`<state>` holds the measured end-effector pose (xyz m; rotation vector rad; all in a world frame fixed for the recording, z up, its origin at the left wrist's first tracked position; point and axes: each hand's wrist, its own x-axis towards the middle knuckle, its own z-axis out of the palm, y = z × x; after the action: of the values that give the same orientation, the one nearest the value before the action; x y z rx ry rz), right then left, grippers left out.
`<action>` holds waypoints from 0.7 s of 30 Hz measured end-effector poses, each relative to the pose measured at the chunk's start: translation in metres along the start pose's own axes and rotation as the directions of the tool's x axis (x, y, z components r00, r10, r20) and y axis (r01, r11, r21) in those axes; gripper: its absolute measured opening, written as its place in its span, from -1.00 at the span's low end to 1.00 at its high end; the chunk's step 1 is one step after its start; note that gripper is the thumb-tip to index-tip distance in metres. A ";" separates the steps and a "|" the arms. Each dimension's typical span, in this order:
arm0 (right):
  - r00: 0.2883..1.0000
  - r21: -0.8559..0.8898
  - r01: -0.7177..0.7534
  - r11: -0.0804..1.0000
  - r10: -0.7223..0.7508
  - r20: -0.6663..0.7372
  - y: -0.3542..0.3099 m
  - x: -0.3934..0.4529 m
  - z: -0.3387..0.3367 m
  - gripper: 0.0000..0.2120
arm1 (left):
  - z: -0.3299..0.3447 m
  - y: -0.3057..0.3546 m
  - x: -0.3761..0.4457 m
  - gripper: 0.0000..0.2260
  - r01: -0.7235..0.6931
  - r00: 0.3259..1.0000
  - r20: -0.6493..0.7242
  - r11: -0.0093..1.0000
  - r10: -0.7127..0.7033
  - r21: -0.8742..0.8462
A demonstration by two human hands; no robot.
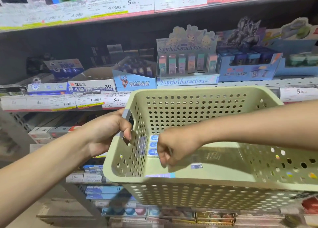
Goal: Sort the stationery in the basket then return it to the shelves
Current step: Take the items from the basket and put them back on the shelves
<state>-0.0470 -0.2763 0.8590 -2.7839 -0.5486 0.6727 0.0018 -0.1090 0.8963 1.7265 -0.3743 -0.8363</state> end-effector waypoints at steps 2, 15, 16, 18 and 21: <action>0.996 -0.033 -0.045 0.998 0.048 0.072 -0.001 0.007 0.013 -0.77 | 0.002 -0.001 -0.001 -0.60 -0.007 1.000 0.020 1.000 0.007 0.004; 0.991 -0.299 -0.123 0.946 0.132 0.012 0.006 0.026 0.048 -0.69 | 0.004 -0.002 0.004 -0.55 -0.005 1.000 -0.015 0.999 0.005 -0.043; 0.990 -0.299 -0.130 0.945 0.140 0.011 0.006 0.028 0.050 -0.69 | 0.004 -0.002 0.004 -0.57 -0.006 1.000 -0.017 0.999 0.005 -0.047; 0.987 -0.296 -0.150 0.943 0.161 0.016 0.005 0.030 0.053 -0.71 | 0.005 -0.001 0.005 -0.57 -0.007 1.000 -0.016 0.998 0.006 -0.055; 0.982 -0.314 -0.159 0.936 0.182 0.046 0.000 0.031 0.051 -0.75 | 0.003 -0.002 0.007 -0.52 -0.008 1.000 -0.017 0.998 0.007 -0.061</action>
<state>-0.0462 -0.2570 0.8023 -3.1397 -0.4633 0.7900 0.0040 -0.1152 0.8913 1.6732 -0.3408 -0.8192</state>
